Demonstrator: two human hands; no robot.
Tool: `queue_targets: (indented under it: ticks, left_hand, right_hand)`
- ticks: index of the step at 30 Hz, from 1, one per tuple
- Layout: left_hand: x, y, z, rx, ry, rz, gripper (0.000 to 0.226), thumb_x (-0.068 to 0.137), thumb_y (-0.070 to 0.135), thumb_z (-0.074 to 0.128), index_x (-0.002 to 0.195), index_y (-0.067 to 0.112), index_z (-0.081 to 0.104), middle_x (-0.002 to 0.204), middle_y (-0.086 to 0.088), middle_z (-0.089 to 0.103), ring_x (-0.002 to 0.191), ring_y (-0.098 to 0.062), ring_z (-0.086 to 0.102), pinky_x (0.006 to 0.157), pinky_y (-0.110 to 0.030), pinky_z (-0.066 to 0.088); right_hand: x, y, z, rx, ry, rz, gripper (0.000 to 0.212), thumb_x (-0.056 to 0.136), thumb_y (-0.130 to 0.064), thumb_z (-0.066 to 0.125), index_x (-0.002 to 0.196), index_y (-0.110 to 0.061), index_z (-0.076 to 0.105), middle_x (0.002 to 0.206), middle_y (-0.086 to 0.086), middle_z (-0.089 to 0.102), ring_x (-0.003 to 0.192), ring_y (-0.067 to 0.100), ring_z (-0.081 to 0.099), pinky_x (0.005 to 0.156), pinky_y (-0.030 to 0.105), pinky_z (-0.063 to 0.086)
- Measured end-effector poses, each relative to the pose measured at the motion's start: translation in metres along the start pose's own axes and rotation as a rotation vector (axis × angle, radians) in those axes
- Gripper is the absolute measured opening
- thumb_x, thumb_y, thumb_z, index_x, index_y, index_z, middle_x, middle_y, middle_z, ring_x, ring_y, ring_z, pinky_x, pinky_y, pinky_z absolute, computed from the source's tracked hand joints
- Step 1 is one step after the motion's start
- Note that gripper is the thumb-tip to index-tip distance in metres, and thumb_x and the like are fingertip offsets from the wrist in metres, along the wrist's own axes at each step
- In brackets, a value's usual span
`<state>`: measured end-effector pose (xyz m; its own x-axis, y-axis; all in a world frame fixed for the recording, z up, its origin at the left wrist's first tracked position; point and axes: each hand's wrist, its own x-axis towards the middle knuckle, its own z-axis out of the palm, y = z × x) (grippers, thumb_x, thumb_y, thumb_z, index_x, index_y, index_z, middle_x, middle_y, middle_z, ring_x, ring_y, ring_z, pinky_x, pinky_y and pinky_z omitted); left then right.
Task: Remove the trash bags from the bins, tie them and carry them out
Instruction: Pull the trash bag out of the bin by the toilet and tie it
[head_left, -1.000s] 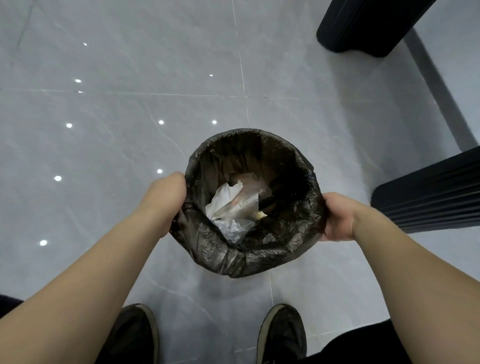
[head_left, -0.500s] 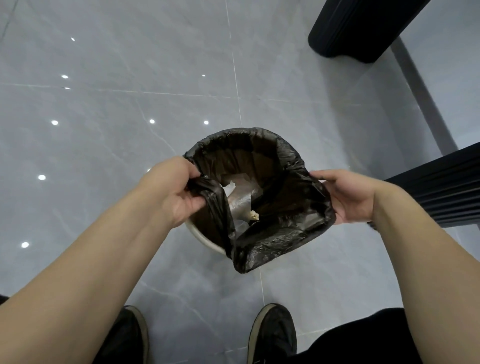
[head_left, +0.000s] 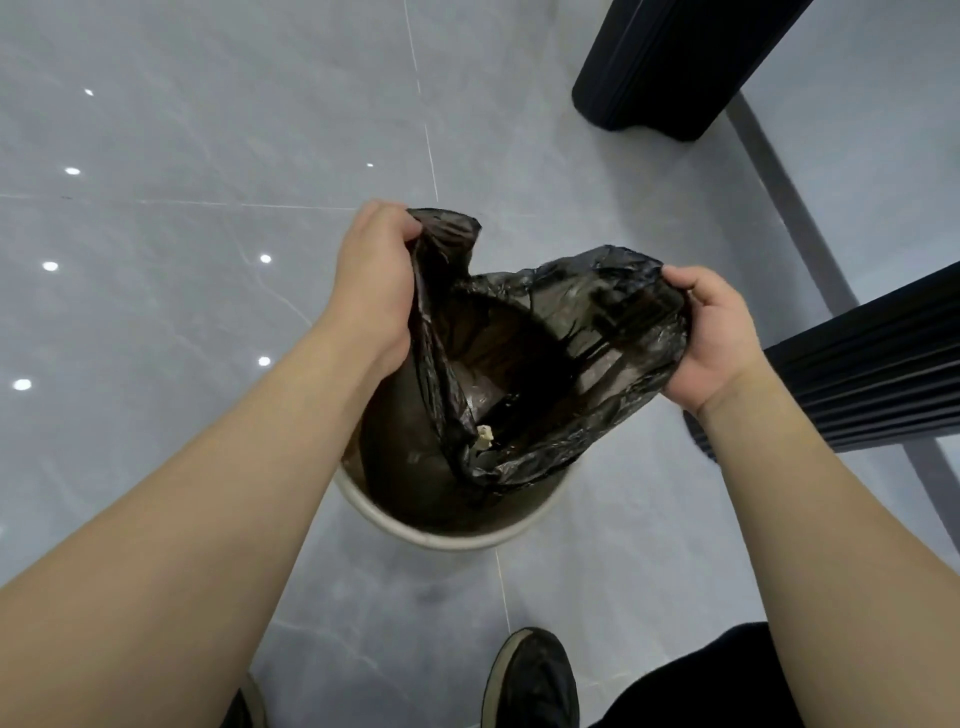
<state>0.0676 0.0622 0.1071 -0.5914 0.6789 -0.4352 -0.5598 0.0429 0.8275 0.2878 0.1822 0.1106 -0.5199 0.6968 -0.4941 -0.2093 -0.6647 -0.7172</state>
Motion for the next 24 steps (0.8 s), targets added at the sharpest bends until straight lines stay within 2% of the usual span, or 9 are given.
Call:
queue_targets:
  ticks: [1,3,5,6,9,13,17,21,24]
  left_hand:
    - [0.004,0.0,0.003,-0.036,-0.013,-0.004,0.019,0.074,0.018,0.048,0.092,0.011,0.049,0.092,-0.012,0.046,0.083,-0.025,0.047,0.076,-0.045,0.045]
    - [0.01,0.002,0.013,-0.045,-0.047,0.002,0.008,0.083,0.013,0.043,0.085,0.007,0.049,0.076,-0.013,0.048,0.064,-0.023,0.05,0.059,-0.032,0.046]
    - [0.016,0.008,0.025,-0.033,-0.126,0.034,0.022,0.085,0.01,0.037,0.064,0.011,0.043,0.054,-0.004,0.041,0.044,-0.019,0.036,0.042,-0.024,0.032]
    - [0.016,0.013,0.032,-0.061,-0.171,0.043,0.03,0.085,0.007,0.034,0.056,0.015,0.036,0.048,-0.001,0.034,0.04,-0.017,0.027,0.04,-0.023,0.024]
    - [0.021,0.037,0.06,-0.187,-0.251,0.027,0.032,0.086,0.006,0.031,0.059,0.021,0.021,0.049,0.002,0.022,0.044,-0.015,0.015,0.041,-0.023,0.016]
    - [0.027,0.072,0.103,-0.279,-0.272,0.007,0.033,0.085,0.005,0.031,0.059,0.021,0.019,0.049,0.002,0.02,0.045,-0.015,0.013,0.043,-0.023,0.013]
    - [0.034,0.099,0.143,-0.282,-0.254,0.04,0.037,0.084,0.002,0.032,0.053,0.019,0.022,0.052,-0.001,0.021,0.049,-0.017,0.013,0.047,-0.027,0.012]
    - [0.038,0.124,0.185,-0.273,-0.284,0.129,0.045,0.086,-0.001,0.032,0.046,0.018,0.024,0.048,-0.002,0.025,0.043,-0.015,0.019,0.047,-0.026,0.013]
    - [0.035,0.135,0.224,-0.227,-0.346,0.214,0.05,0.084,-0.004,0.032,0.04,0.019,0.026,0.047,-0.001,0.025,0.043,-0.016,0.02,0.047,-0.026,0.014]
  right_hand:
    - [0.0,0.001,0.002,0.034,-0.015,-0.013,0.036,0.09,-0.025,0.042,0.096,-0.003,0.069,0.093,0.014,0.072,0.089,0.03,0.069,0.084,0.041,0.057]
    - [0.001,0.0,0.01,0.067,0.001,-0.054,0.04,0.09,-0.026,0.042,0.078,-0.004,0.072,0.081,0.012,0.073,0.078,0.028,0.07,0.076,0.038,0.059]
    - [0.003,-0.007,0.015,0.102,0.075,-0.121,0.041,0.091,-0.026,0.043,0.057,-0.012,0.062,0.059,0.004,0.064,0.057,0.021,0.063,0.063,0.028,0.056]
    - [0.004,-0.011,0.017,0.137,0.106,-0.152,0.039,0.091,-0.026,0.043,0.055,-0.015,0.053,0.052,0.0,0.056,0.048,0.017,0.054,0.056,0.023,0.05]
    - [0.005,-0.027,0.021,0.318,0.129,-0.229,0.031,0.09,-0.028,0.046,0.064,-0.019,0.032,0.049,-0.005,0.042,0.041,0.012,0.037,0.045,0.021,0.035]
    - [0.009,-0.059,0.033,0.563,0.094,-0.368,0.039,0.091,-0.025,0.045,0.054,-0.016,0.036,0.049,-0.005,0.037,0.039,0.012,0.033,0.039,0.018,0.031]
    - [0.012,-0.092,0.048,0.632,0.077,-0.465,0.026,0.076,-0.023,0.052,0.058,-0.015,0.036,0.05,-0.003,0.041,0.042,0.014,0.039,0.043,0.019,0.035]
    - [0.014,-0.124,0.055,0.704,0.077,-0.516,0.041,0.087,-0.029,0.048,0.051,-0.015,0.036,0.048,-0.003,0.038,0.044,0.015,0.037,0.048,0.022,0.033]
    - [0.011,-0.147,0.049,0.785,0.054,-0.522,0.043,0.089,-0.032,0.049,0.052,-0.016,0.033,0.047,-0.003,0.036,0.041,0.015,0.036,0.044,0.022,0.035]
